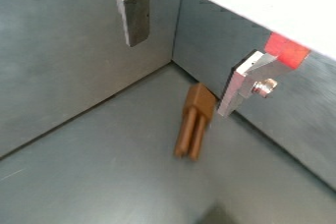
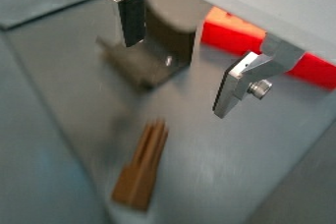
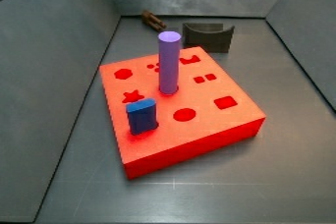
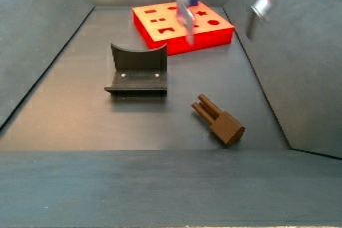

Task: Pick up the 3 prong object. Move up. Rotate the 3 prong object. Place the 3 prong object on the fixture. Regrasp the 3 prong object. Move to above the board. Insert the 3 prong object.
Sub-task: Pick up the 3 prong object.

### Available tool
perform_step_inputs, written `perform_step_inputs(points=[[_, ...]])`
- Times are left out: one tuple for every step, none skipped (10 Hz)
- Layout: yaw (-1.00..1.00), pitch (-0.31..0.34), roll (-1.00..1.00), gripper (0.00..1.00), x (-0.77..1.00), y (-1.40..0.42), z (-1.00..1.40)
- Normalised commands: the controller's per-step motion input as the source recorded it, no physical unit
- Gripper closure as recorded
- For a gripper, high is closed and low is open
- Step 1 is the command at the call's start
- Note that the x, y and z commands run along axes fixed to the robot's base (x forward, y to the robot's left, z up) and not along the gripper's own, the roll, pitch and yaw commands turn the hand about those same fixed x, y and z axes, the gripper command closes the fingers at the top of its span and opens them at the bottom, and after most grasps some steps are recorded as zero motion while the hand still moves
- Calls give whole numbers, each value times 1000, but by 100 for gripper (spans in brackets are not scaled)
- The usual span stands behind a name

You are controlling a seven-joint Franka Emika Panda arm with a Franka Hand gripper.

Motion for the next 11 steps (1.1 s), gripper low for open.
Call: perform_step_inputs(points=[[200,-210,34,0,-791,686,-914],[226,-267,7,0,-637,660,-783],[303,-317,0,0,-434,677,-649],[360,-251,-56,0,-80,674,-746],[300,-189,-66,0,77,600,-823],[294,-183,-84,0,186,537,-814],[274,-179,-99,0,297,383,-834],[229,-149,-76,0,291,220,-914],[277,-113,-43,0,306,0,-1000],[297,-90,-20,0,294,-120,-1000],[311,-80,-13,0,269,-149,-1000]])
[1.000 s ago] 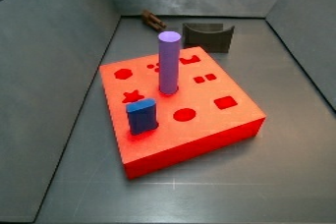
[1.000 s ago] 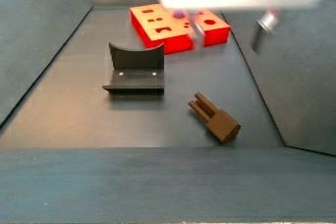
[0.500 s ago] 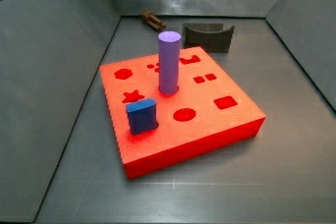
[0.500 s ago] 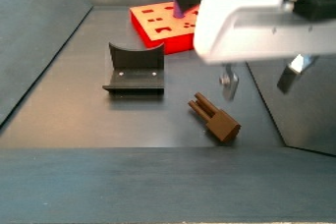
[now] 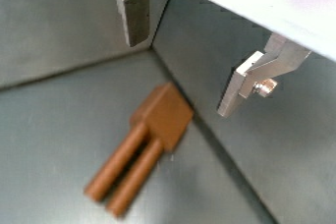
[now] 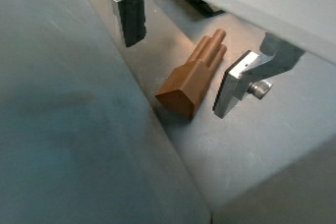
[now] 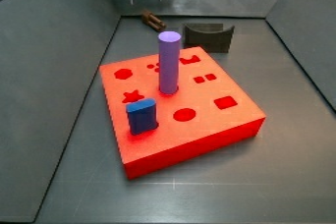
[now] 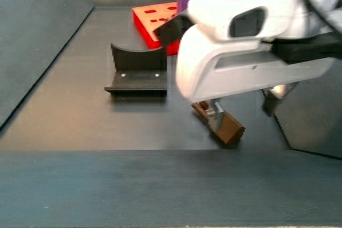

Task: Pick up the 3 prong object. Move up. Rotate the 3 prong object. Place the 3 prong object on the fixture. Regrasp the 3 prong object. Move to above the board. Insert the 3 prong object.
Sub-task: Pick up the 3 prong object.

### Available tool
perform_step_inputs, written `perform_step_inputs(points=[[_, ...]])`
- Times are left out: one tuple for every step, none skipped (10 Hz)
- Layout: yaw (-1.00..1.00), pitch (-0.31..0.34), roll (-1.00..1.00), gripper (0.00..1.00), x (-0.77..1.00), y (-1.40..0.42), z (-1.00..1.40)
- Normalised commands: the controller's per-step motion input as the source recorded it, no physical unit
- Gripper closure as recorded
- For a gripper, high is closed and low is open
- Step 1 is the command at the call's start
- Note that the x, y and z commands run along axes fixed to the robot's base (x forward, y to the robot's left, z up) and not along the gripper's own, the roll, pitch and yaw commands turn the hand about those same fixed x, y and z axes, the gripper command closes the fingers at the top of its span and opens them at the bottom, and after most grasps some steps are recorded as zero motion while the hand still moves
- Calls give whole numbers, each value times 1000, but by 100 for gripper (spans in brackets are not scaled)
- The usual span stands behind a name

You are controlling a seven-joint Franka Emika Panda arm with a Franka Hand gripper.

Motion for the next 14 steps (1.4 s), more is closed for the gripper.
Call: perform_step_inputs(points=[[297,-40,0,0,171,-154,-1000],[306,-21,0,0,146,-120,-1000],[337,-26,0,0,154,-89,-1000],[374,-49,0,0,206,-74,-1000],[377,-43,0,0,191,-60,-1000],[386,-44,0,0,200,-54,-1000],[380,-37,0,0,180,-43,-1000],[380,-31,0,0,154,-26,-1000],[351,-113,0,0,-100,0,-1000],[249,-250,0,0,-343,120,-789],[0,-34,0,0,0,0,0],[0,0,-9,0,0,0,0],[0,0,0,0,0,0,0],[0,0,0,100,0,0,0]])
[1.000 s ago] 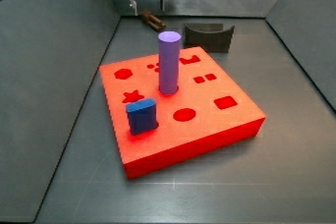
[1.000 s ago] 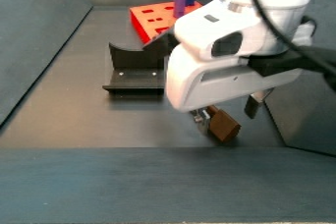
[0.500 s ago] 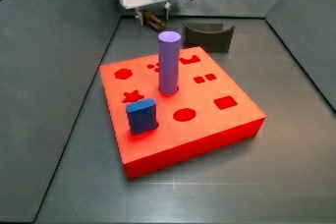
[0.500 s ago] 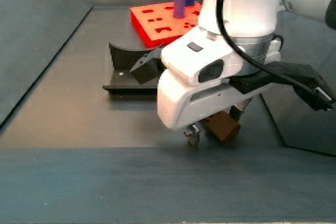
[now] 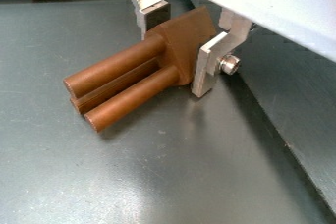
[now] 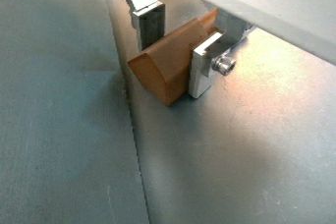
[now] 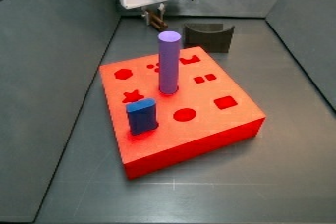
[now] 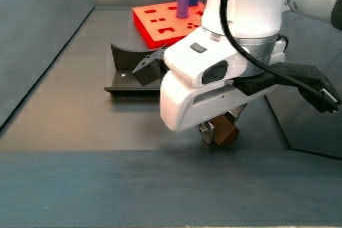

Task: Pick up the 3 prong object. Move up. Rotate the 3 prong object. Place the 3 prong object on the fixture. Regrasp the 3 prong object. Move to above the board. Insert the 3 prong object.
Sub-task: Pick up the 3 prong object.

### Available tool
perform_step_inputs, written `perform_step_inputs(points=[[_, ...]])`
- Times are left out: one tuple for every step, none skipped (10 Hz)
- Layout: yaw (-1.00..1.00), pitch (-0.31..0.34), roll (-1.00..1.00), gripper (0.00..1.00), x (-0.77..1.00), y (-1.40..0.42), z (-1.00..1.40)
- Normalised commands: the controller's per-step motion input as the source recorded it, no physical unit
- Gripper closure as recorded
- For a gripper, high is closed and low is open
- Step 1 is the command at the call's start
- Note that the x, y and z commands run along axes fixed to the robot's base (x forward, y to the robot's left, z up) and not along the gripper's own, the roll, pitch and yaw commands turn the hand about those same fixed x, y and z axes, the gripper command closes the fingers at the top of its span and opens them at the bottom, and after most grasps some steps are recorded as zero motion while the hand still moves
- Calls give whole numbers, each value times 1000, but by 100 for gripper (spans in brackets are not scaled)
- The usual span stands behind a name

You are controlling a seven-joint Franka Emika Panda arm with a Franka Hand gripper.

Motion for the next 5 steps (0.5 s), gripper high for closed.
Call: perform_step_inputs(points=[[0,0,0,100,0,0,0],[0,0,0,100,0,0,0],[0,0,0,100,0,0,0],[0,0,0,100,0,0,0],[0,0,0,100,0,0,0]])
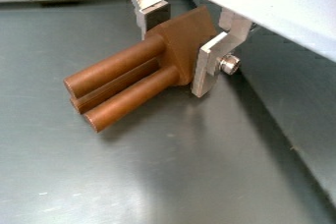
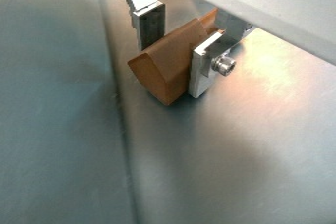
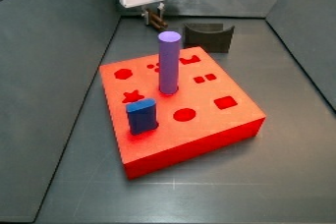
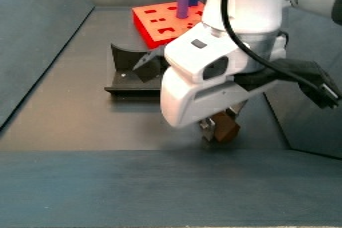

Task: Pick up the 3 prong object. Move up. Rotate the 3 prong object. Place the 3 prong object on the fixture. Regrasp the 3 prong object. Move to above the board. Insert the 3 prong object.
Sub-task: Pick up the 3 prong object, then move up.

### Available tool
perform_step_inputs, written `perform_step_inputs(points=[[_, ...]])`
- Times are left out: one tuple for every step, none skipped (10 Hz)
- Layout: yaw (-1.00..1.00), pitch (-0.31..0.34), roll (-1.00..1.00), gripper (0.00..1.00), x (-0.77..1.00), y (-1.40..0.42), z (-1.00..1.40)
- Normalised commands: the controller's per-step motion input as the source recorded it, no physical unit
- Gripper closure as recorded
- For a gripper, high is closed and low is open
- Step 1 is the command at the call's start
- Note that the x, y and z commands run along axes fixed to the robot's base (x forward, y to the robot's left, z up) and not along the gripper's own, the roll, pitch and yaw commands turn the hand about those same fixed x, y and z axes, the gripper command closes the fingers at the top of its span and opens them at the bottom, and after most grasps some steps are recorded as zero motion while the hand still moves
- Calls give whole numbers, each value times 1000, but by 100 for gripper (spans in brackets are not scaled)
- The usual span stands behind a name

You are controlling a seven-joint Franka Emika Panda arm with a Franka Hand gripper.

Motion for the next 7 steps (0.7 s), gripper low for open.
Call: perform_step_inputs(points=[[0,0,0,100,0,0,0],[0,0,0,100,0,0,0],[0,0,0,100,0,0,0],[0,0,0,100,0,0,0],[0,0,0,100,0,0,0],[0,0,0,100,0,0,833],[5,-8,13,100,23,3,788]])
